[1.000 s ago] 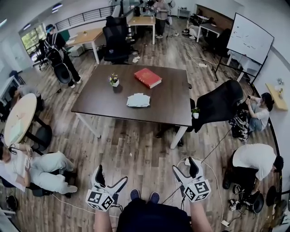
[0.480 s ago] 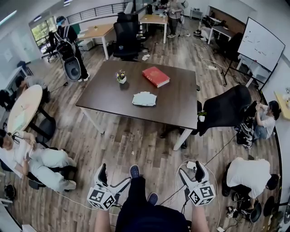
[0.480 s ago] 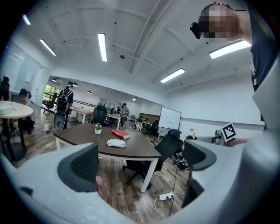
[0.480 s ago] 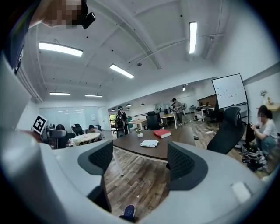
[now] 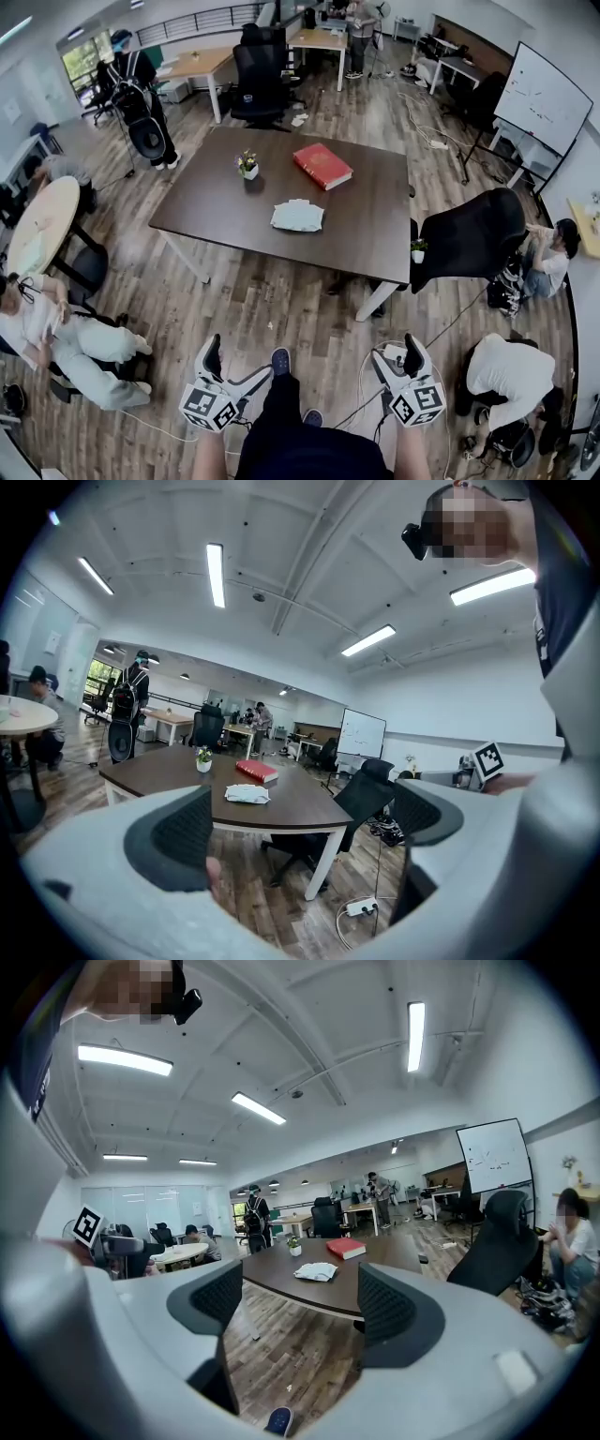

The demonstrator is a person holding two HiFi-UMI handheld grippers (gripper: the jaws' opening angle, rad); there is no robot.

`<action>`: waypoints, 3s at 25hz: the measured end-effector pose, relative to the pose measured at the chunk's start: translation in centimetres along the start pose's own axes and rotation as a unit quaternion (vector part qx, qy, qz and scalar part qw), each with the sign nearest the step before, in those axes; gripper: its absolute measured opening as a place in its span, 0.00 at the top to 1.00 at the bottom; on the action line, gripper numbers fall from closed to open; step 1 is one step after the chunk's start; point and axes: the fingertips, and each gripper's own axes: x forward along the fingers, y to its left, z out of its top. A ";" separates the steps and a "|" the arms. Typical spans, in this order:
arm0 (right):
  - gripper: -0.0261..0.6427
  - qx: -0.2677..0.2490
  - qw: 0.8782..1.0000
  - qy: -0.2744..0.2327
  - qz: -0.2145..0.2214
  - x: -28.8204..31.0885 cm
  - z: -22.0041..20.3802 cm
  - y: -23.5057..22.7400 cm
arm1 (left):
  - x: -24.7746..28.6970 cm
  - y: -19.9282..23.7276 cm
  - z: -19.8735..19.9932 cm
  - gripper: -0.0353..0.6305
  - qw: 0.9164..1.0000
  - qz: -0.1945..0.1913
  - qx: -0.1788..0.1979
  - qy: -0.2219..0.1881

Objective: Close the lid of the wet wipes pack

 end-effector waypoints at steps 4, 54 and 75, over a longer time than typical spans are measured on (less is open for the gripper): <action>0.37 -0.002 1.000 0.002 0.006 3.9 0.9 -0.3 | 2.3 2.9 0.8 0.05 1.000 0.003 -0.004 -0.003; 0.39 -0.013 0.999 0.027 0.008 41.4 8.7 -7.7 | 34.6 25.4 11.9 0.07 0.996 -0.084 0.019 0.025; 0.34 -0.010 0.995 0.091 0.041 49.8 7.5 -11.2 | 43.5 29.0 9.8 0.09 0.995 -0.074 0.020 0.071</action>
